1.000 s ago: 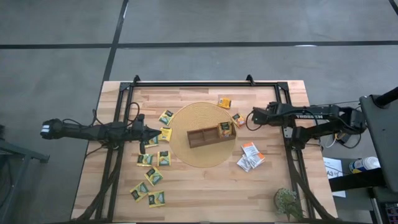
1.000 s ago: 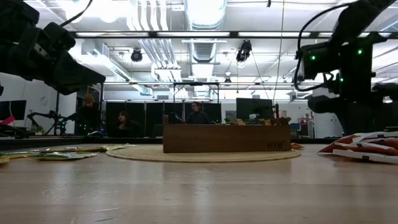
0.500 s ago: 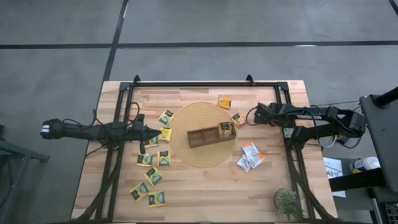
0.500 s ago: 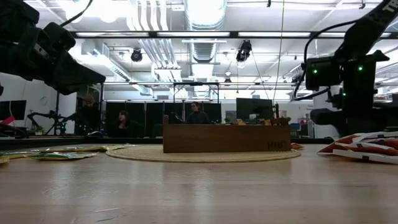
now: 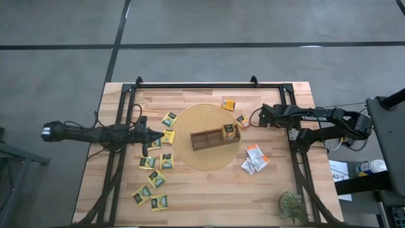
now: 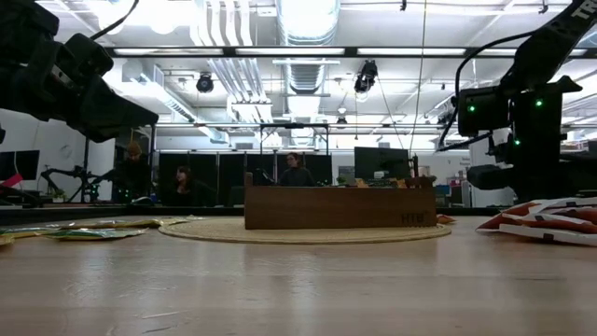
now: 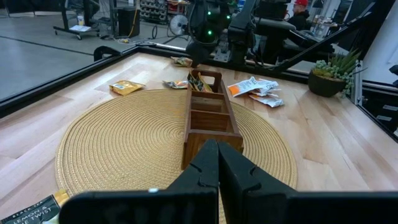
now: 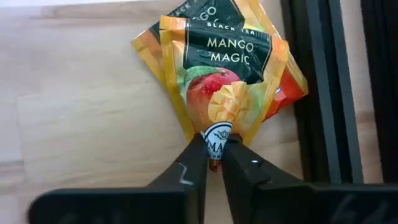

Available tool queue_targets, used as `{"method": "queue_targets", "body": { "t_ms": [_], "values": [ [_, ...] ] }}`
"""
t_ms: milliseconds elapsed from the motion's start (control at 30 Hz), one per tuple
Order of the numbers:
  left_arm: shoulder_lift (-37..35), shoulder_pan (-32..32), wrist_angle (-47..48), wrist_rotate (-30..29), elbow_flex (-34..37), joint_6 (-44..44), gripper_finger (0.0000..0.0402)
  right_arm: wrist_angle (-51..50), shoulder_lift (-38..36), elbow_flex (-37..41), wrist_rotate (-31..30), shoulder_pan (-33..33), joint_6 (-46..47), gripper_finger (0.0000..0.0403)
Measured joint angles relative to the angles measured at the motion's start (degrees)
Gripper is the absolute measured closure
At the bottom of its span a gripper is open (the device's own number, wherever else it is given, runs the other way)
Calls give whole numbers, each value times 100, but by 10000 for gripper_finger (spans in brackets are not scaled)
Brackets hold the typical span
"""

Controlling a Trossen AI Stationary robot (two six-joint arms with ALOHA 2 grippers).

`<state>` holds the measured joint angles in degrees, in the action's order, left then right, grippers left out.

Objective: Pick & Place Tea
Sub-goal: Put the orange tea bag into the right section of the wooden organizer

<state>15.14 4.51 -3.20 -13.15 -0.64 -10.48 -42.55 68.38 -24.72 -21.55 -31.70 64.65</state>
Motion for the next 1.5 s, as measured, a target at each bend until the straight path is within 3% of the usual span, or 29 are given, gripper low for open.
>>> {"method": "queue_targets", "body": {
  "t_ms": [400,733,1033,1267,1500],
  "values": [
    [1,0,0,0,2,0,402,123,0,-745,132,613,-353,385],
    [1,1,0,0,1,0,402,200,-4,-1522,-730,2190,-226,385],
    [2,2,2,0,2,0,402,1409,58,-1787,-1932,3816,-168,385],
    [0,2,1,0,2,0,402,2344,923,-1853,-2673,4578,-163,385],
    [2,1,2,-1,1,-1,402,2477,2148,-2494,-2713,4525,-264,385]
  ]
}}
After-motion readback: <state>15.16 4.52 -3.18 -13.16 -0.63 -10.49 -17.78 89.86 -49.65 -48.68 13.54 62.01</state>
